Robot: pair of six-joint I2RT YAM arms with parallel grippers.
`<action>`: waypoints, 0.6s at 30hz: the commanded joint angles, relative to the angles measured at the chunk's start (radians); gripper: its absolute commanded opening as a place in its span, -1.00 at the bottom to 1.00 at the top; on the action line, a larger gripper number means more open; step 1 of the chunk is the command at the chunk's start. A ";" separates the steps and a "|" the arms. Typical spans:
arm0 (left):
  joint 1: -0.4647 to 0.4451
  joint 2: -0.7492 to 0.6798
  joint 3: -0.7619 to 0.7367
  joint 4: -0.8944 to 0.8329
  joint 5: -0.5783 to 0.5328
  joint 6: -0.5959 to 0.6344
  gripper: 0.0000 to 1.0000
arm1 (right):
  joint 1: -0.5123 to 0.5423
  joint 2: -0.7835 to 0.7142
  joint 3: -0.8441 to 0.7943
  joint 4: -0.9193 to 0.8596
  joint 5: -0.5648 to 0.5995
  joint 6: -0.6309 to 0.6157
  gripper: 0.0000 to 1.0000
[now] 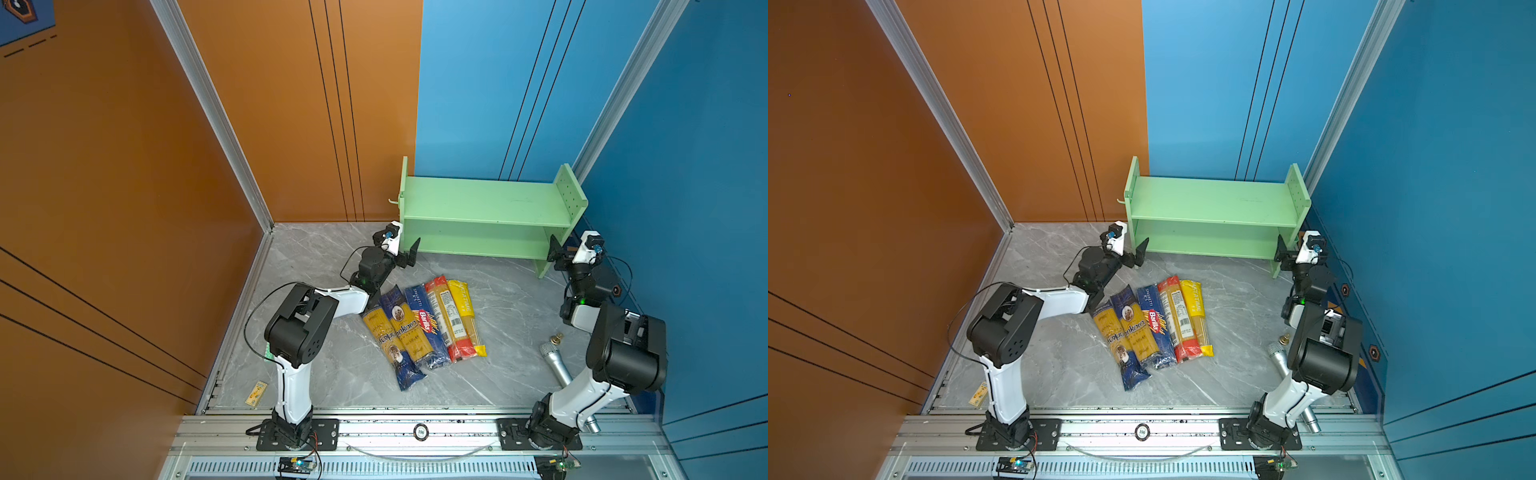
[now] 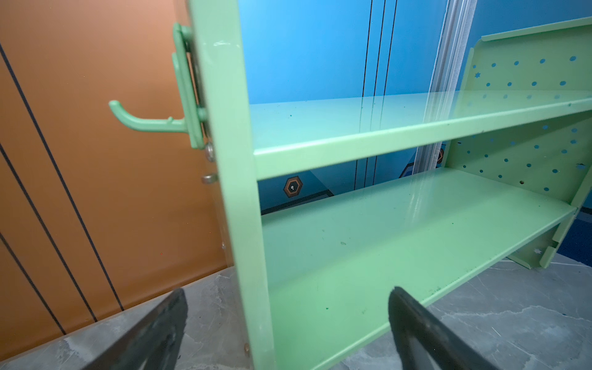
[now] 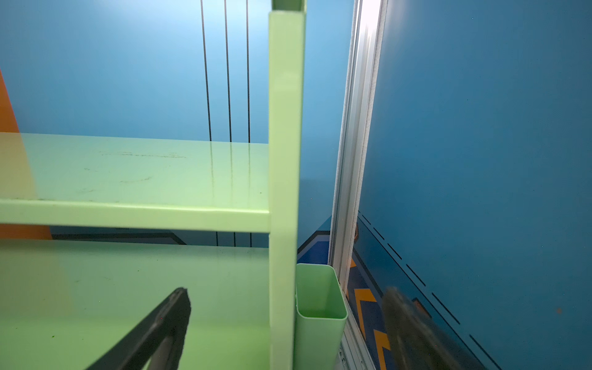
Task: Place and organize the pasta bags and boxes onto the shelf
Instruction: 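Lower the left gripper over the hooked shelf panel while the right straddles the other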
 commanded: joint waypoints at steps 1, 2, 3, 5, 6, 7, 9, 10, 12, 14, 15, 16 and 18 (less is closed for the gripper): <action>0.013 0.020 0.029 0.026 -0.025 0.001 0.96 | -0.006 0.034 -0.009 0.134 -0.022 0.040 0.80; 0.013 0.022 0.031 0.026 -0.028 0.002 0.96 | -0.006 0.043 -0.006 0.142 -0.022 0.045 0.80; 0.014 0.025 0.032 0.026 -0.028 0.000 0.96 | -0.006 0.051 -0.004 0.152 -0.022 0.049 0.80; 0.017 0.031 0.036 0.026 -0.028 -0.003 0.96 | -0.006 0.068 0.003 0.165 -0.022 0.059 0.79; 0.019 0.034 0.038 0.026 -0.030 -0.004 0.96 | -0.005 0.073 0.007 0.164 -0.022 0.060 0.78; 0.020 0.038 0.042 0.026 -0.028 -0.003 0.96 | -0.004 0.079 0.012 0.165 -0.022 0.062 0.78; 0.021 0.046 0.048 0.026 -0.028 -0.006 0.96 | -0.001 0.086 0.016 0.164 -0.023 0.062 0.76; 0.022 0.050 0.050 0.026 -0.027 -0.007 0.96 | 0.000 0.090 0.019 0.165 -0.023 0.061 0.76; 0.023 0.061 0.059 0.026 -0.026 -0.007 0.96 | 0.001 0.099 0.024 0.163 -0.026 0.058 0.75; 0.025 0.071 0.068 0.026 -0.024 -0.009 0.96 | 0.004 0.105 0.027 0.161 -0.026 0.055 0.75; 0.024 0.075 0.072 0.026 -0.021 -0.012 0.95 | 0.004 0.108 0.028 0.159 -0.025 0.051 0.75; 0.023 0.076 0.075 0.028 -0.018 -0.012 0.96 | 0.004 0.109 0.030 0.154 -0.025 0.049 0.75; 0.023 0.080 0.080 0.028 -0.017 -0.015 0.96 | 0.006 0.112 0.035 0.148 -0.026 0.043 0.74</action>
